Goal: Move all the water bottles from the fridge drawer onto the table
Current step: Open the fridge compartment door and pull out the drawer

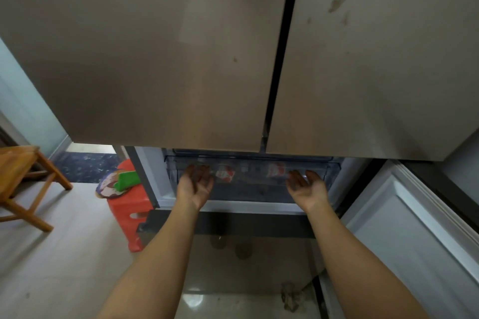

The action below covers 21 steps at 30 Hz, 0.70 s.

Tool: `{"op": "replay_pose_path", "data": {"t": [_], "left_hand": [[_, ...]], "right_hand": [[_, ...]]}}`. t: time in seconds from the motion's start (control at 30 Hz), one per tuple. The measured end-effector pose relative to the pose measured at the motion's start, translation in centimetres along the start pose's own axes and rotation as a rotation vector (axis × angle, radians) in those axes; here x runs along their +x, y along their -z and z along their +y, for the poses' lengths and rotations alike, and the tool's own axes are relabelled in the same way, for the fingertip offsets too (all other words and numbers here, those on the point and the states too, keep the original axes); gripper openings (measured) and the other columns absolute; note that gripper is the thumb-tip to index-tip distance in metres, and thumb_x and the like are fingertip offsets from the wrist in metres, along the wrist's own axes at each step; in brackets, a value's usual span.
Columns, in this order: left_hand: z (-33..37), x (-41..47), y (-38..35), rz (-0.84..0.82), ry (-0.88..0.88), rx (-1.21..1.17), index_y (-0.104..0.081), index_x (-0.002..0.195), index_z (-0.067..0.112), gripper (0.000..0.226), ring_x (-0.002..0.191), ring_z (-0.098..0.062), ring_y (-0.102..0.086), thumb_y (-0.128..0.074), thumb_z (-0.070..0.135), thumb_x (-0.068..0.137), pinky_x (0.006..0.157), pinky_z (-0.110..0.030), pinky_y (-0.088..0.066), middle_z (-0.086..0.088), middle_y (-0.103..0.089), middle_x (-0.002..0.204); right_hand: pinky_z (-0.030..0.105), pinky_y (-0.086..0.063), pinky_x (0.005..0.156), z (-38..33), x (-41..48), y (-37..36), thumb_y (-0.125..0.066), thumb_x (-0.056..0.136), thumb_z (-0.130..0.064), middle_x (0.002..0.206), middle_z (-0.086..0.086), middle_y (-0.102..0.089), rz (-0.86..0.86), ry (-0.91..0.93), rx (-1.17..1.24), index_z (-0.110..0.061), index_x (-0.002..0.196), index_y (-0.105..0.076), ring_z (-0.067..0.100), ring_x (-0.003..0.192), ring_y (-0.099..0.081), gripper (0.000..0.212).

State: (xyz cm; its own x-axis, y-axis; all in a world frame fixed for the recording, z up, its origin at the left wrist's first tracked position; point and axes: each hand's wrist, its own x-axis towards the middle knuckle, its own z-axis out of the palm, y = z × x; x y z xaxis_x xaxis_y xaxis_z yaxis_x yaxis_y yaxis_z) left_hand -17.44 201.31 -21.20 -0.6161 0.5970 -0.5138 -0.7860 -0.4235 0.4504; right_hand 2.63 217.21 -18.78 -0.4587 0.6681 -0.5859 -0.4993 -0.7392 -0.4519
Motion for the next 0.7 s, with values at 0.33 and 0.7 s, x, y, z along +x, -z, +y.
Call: {"op": "replay_pose_path", "data": {"t": [0.33,0.7], "left_hand": [[-0.6,-3.4,2.0,0.004,0.018,0.003,-0.052,0.085,0.013,0.02,0.092,-0.021,-0.057,-0.036,0.015,0.096,0.089,-0.035,-0.037,-0.009,-0.059,0.101],[-2.1,-7.7,7.0,0.008,0.046,0.0,-0.043,0.13,0.008,0.035,0.127,-0.025,-0.043,-0.036,0.009,0.096,0.093,-0.035,-0.035,-0.012,-0.05,0.13]], "right_hand": [[0.04,-0.033,0.101,0.5,-1.9,2.7,-0.034,0.069,0.01,0.141,0.017,-0.042,-0.005,0.03,-0.006,-0.012,0.1,-0.049,0.028,0.13,-0.041,0.04],[0.04,-0.032,0.095,3.2,-6.1,7.3,-0.041,0.045,0.013,0.096,0.013,-0.052,0.015,0.134,-0.026,-0.008,0.125,-0.04,0.033,0.134,-0.033,0.083]]}}
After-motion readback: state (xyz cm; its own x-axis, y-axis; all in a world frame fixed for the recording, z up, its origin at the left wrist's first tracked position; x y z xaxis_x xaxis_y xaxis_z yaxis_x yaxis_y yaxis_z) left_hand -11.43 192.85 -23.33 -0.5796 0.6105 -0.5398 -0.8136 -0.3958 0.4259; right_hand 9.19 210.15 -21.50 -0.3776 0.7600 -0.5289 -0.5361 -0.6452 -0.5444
